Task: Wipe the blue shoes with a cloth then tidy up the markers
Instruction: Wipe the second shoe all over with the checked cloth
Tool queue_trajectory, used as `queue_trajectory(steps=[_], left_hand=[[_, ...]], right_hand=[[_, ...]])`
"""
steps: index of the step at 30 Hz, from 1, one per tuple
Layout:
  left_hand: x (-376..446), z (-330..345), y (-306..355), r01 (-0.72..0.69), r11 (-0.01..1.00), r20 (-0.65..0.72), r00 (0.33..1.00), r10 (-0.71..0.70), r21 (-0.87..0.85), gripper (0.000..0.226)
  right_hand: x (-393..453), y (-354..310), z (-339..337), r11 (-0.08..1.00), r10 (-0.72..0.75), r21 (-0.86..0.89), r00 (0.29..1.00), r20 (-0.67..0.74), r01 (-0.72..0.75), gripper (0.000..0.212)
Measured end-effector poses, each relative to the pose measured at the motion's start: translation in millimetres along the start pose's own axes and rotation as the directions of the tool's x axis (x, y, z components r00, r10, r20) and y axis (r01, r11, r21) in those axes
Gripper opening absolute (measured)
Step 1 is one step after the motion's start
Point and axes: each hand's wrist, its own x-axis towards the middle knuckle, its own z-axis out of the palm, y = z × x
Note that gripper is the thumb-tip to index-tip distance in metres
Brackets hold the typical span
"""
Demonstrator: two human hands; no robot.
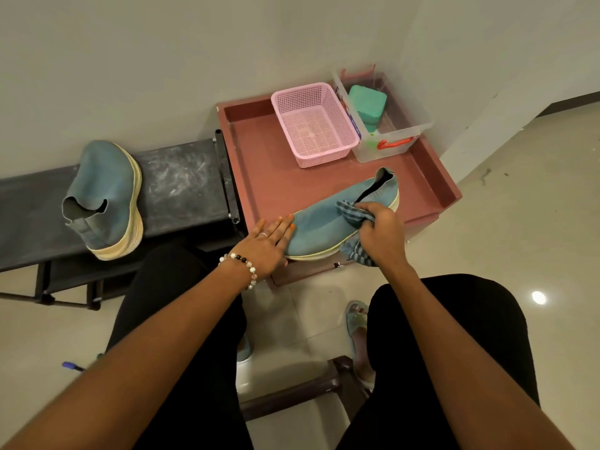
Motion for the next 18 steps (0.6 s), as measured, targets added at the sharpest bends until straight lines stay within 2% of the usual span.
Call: queue_trajectory(steps=[2,3,5,7,8,9,10,12,14,16,18], left_hand=[[1.2,5.2,5.4,0.033,0.999,-0.051,0.998,-0.032,0.023,0.068],[1.6,5.9,8.3,0.053,0.998,-0.070,0.996,-0.051,0.028,0.064],[0.8,4.9,12.8,0.087,0.996,-0.080,0.993,-0.085,0.030,0.058],[-1.7,4.1,15.2,0.108,0.993,-0.072,0.992,-0.105,0.037,0.054],[-3.0,4.1,16.4,0.119,0.992,-0.074,0.991,-0.115,0.042,0.053],[-3.9,4.0,17.5,0.128,0.991,-0.082,0.989,-0.124,0.044,0.053],[-4.0,4.2,18.3,0.138,0.990,-0.095,0.986,-0.134,0.035,0.054],[-3.7,6.2,20.3,0.161,0.987,-0.118,0.980,-0.159,0.007,0.058],[-3.2,6.9,20.6,0.162,0.987,-0.125,0.979,-0.161,-0.004,0.063],[-2.8,7.8,20.6,0.164,0.986,-0.124,0.979,-0.164,-0.010,0.064],[-2.7,7.5,22.4,0.168,0.986,-0.129,0.977,-0.168,-0.012,0.061]], right_hand=[[-4.1,-17.4,5.7,0.992,-0.129,-0.016,0.990,-0.061,0.128,0.044],[-5.8,-22.8,13.7,0.977,-0.208,-0.045,0.978,-0.036,0.206,0.045],[-13.7,-33.4,33.7,0.924,-0.317,-0.163,0.931,0.183,0.347,0.050],[-29.9,-31.9,55.6,0.786,-0.318,-0.359,0.827,0.463,0.503,0.053],[-37.3,-28.4,60.7,0.687,-0.327,-0.426,0.774,0.542,0.589,0.058],[-40.2,-22.2,61.7,0.608,-0.350,-0.477,0.753,0.557,0.635,0.063],[-39.3,-16.0,57.7,0.576,-0.347,-0.507,0.754,0.558,0.641,0.062],[-27.7,-4.2,43.9,0.598,-0.267,-0.547,0.789,0.553,0.586,0.053],[-20.0,3.1,34.3,0.609,-0.156,-0.647,0.868,0.471,0.460,0.049],[-19.7,0.1,29.5,0.547,-0.063,-0.766,0.929,0.364,0.337,0.044],[-22.2,-11.5,31.9,0.554,0.034,-0.796,0.948,0.317,0.246,0.038]])
